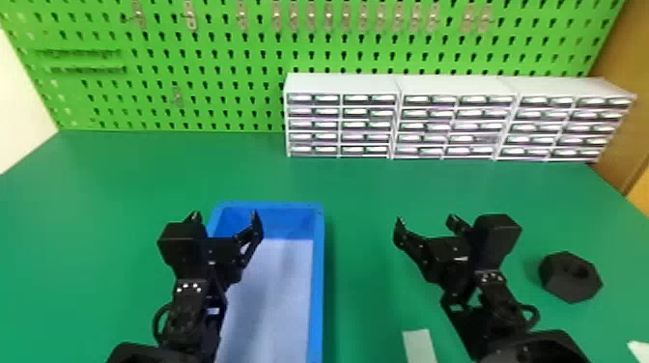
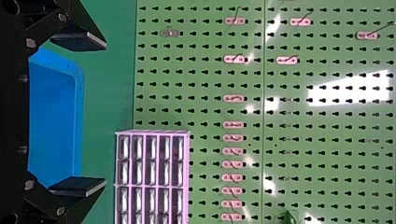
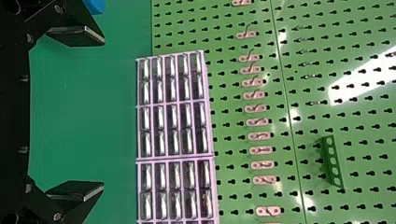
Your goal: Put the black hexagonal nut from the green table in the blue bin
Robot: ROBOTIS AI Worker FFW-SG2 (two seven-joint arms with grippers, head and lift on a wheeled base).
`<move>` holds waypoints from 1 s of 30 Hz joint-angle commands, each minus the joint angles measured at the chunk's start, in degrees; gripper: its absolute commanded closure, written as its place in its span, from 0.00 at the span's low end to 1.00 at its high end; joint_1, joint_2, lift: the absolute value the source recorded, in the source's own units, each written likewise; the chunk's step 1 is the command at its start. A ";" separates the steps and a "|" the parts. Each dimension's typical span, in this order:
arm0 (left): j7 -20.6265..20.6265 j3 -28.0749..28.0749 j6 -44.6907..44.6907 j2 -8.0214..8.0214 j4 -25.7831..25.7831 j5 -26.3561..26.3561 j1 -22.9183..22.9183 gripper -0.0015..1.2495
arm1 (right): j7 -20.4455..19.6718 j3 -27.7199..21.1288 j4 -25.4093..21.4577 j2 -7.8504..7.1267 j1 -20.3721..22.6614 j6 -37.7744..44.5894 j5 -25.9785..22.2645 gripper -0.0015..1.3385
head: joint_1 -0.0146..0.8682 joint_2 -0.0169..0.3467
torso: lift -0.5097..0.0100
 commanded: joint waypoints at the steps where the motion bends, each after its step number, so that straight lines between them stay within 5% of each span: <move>1: 0.00 -0.08 0.00 0.03 0.00 0.09 -0.08 0.19 | 0.00 -0.03 0.00 0.01 0.00 -0.02 0.00 0.15 | 0.76 0.20 | 0.80; 30: 0.00 2.91 0.00 0.03 -1.49 0.09 0.80 0.20 | 0.00 -3.28 -1.93 0.01 -0.26 2.00 -0.62 0.15 | 0.76 0.20 | 0.80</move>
